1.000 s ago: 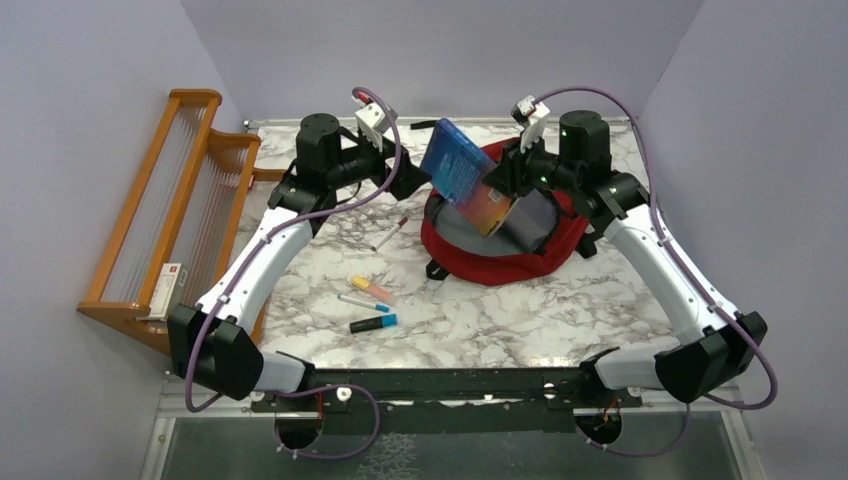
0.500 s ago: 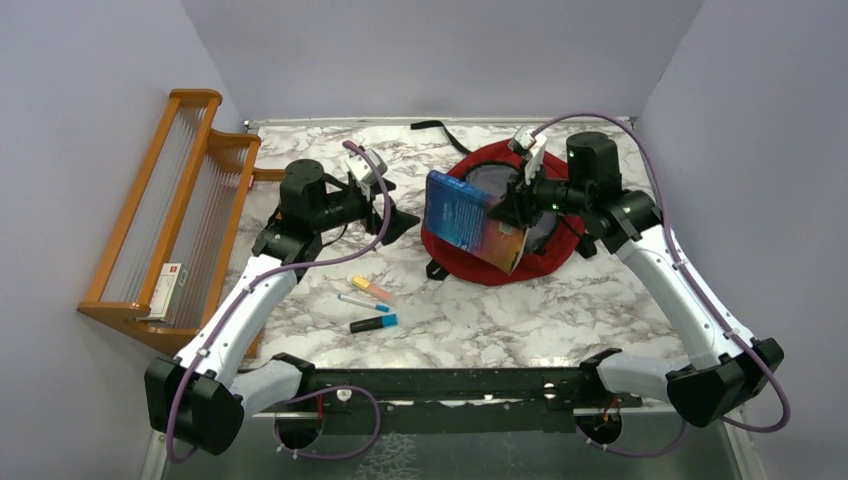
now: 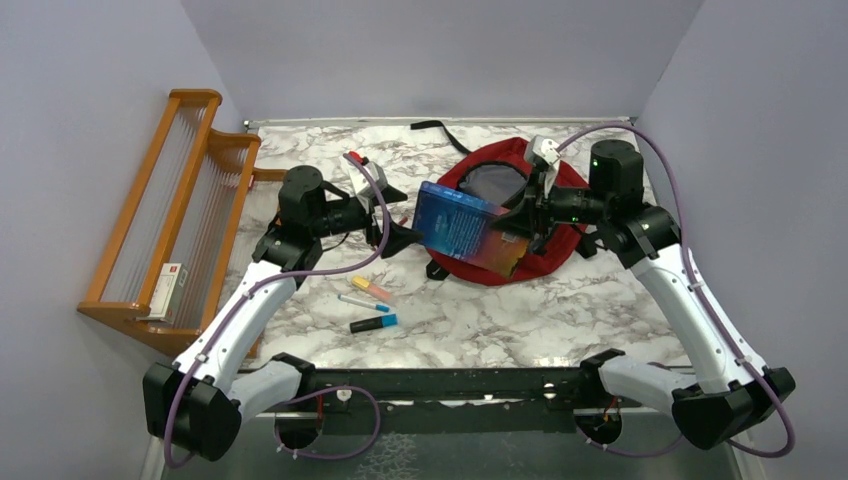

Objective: Pack the student bag
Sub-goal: Place the book in the student bag.

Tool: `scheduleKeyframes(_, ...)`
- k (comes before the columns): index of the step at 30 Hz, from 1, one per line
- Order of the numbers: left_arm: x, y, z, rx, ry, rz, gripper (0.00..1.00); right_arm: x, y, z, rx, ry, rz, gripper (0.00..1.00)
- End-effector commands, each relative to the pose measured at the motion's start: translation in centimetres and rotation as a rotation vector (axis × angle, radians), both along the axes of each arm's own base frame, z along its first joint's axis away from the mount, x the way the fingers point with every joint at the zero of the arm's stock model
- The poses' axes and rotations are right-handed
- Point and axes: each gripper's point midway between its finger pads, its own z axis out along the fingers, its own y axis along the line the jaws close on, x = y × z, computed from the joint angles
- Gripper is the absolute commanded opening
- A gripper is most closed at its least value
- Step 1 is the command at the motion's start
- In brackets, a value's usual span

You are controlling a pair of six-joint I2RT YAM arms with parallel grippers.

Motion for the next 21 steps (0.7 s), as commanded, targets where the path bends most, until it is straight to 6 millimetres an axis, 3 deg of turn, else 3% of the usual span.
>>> scheduleKeyframes(1,-2.1,-0.7,1.4,-0.044,-0.045,-0.120,0.99,-2.3,0.8,6.5,0.149,-0.243,0.175,0.01)
scheduleKeyframes(9,-3.8,-1.6,2.8,-0.081,-0.012,-0.267,0.97,-4.8,1.4,6.7,0.206,-0.202,0.366,0.01)
scheduleKeyframes(15,-5.0,-2.0,2.4,-0.096,0.034,-0.323,0.77,-4.7,1.3,6.7,0.204,-0.196,0.373,0.01)
scheduleKeyframes(21,-6.0,-2.5,1.5,-0.115,0.101,-0.379,0.65,-4.1,1.4,6.4,0.197,-0.180,0.378,0.01)
